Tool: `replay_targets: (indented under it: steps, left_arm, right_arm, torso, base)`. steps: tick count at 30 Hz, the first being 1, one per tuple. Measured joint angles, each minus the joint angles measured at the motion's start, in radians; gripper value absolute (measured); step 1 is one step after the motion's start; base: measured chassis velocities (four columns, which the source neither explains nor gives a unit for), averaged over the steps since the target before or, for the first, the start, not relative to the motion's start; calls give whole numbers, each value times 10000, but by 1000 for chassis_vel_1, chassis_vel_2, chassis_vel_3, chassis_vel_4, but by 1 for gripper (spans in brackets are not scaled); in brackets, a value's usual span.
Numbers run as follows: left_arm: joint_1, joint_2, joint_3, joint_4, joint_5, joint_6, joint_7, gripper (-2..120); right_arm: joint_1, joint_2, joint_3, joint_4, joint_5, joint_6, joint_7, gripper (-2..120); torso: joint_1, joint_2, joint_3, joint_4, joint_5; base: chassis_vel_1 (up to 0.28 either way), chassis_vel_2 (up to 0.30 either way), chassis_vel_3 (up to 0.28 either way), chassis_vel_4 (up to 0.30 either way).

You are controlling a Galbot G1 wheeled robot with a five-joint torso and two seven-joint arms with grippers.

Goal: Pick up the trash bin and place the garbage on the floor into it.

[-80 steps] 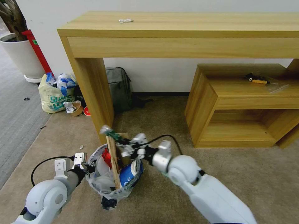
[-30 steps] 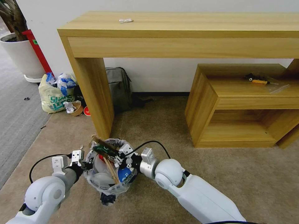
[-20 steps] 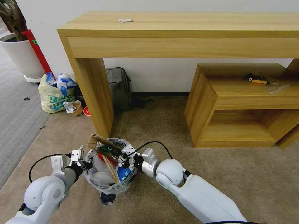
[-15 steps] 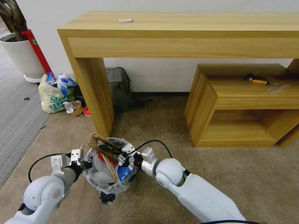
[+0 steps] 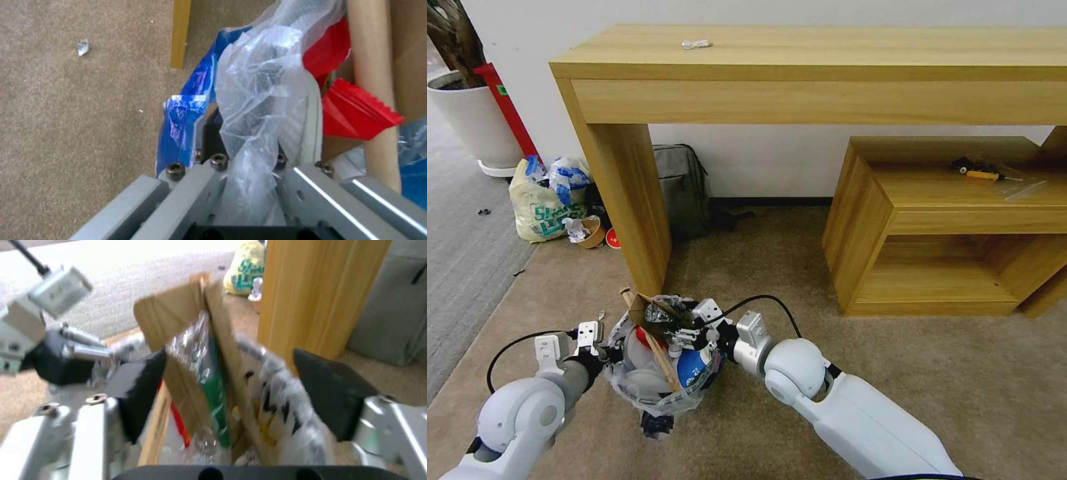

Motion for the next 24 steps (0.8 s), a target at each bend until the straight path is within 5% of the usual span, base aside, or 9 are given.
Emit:
replay_targets:
  steps: [6, 24]
  left_arm:
    - [-25, 13, -69, 23, -15, 0, 4, 0]
    - [36, -160, -266, -36, -23, 0, 22, 0]
  right_arm:
    - [65, -95, 343, 304, 199, -52, 120, 99]
    - [-2108, -175, 2881, 1064, -120, 258, 1204, 100]
  torso:
    - [0, 0, 1, 0, 1]
    - [-1, 0, 0, -1, 1]
  base:
    - [0, 0, 0, 0]
    - [0, 0, 0, 0]
